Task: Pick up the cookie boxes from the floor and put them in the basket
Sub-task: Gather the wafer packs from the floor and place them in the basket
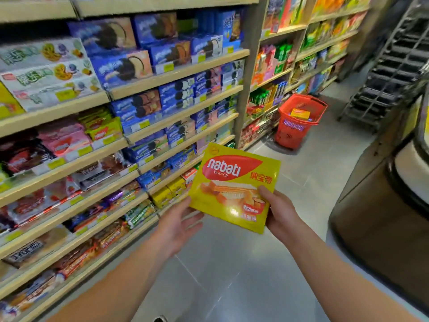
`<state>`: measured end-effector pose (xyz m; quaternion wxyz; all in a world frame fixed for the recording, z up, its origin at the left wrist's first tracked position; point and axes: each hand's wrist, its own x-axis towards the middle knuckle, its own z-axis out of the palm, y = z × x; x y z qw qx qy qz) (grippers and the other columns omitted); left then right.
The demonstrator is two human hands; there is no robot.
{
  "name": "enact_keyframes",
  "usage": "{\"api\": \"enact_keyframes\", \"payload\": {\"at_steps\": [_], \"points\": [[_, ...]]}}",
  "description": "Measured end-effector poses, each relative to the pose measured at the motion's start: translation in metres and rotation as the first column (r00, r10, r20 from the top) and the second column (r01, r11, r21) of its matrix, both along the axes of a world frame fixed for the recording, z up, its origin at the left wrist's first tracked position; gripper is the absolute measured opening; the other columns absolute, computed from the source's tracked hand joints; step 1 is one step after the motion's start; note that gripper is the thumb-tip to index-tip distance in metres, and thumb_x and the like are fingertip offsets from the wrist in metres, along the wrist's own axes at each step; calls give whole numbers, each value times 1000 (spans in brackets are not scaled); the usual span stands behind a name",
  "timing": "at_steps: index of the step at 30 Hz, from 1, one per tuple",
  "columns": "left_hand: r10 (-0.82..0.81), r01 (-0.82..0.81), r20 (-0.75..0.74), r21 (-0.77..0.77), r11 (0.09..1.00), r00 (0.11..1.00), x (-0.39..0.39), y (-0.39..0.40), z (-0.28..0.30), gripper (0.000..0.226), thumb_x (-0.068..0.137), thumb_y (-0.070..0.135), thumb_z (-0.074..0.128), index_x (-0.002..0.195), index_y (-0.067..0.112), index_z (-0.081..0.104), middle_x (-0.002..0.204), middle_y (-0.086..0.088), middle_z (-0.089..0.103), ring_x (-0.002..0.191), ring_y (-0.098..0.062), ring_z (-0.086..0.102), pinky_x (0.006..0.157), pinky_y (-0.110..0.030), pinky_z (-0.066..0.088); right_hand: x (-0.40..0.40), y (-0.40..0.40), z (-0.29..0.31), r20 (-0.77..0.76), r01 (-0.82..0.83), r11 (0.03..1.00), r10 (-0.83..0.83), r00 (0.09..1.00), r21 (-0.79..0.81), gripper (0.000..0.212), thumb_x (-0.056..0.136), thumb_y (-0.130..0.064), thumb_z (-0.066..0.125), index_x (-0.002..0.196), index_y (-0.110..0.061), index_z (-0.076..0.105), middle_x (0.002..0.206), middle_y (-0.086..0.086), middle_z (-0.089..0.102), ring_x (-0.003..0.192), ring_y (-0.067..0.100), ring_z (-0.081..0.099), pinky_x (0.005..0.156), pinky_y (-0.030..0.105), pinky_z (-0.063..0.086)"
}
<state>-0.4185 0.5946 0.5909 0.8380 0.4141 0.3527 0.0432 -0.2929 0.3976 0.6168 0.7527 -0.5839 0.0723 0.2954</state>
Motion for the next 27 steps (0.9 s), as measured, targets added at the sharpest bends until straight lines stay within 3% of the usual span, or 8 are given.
{"api": "enact_keyframes", "payload": {"at_steps": [5,9,14,27], "points": [[-113,113,-11,145,983,994,78,15,15,33,93,35,58,117,13,62,91,-3,74,88,-25,67,87,-43,52,53,-30,7,7,51,999,-51,999,-9,34,94,-22,59,122,-4,61,110,18,72,97,35,70,78,44,56],[-279,275,-17,225,935,960,155,5,31,25,91,39,60,96,16,69,84,-3,76,83,-22,68,76,-37,54,105,-35,17,33,68,996,-66,997,-63,32,94,-23,60,116,-1,62,104,20,73,88,34,72,69,42,59],[-318,310,2,225,924,948,257,12,27,22,91,27,64,103,9,66,94,-12,75,91,-30,71,88,-49,54,188,-21,27,78,130,987,-123,989,-96,31,94,-26,61,112,-1,63,99,19,74,83,32,74,64,40,59],[-418,412,-22,213,886,908,487,9,18,17,90,19,64,104,11,66,98,-13,74,90,-30,71,82,-48,56,391,-31,21,67,243,964,-236,969,-106,34,94,-28,62,114,-1,64,101,19,74,87,33,73,68,39,59]]}}
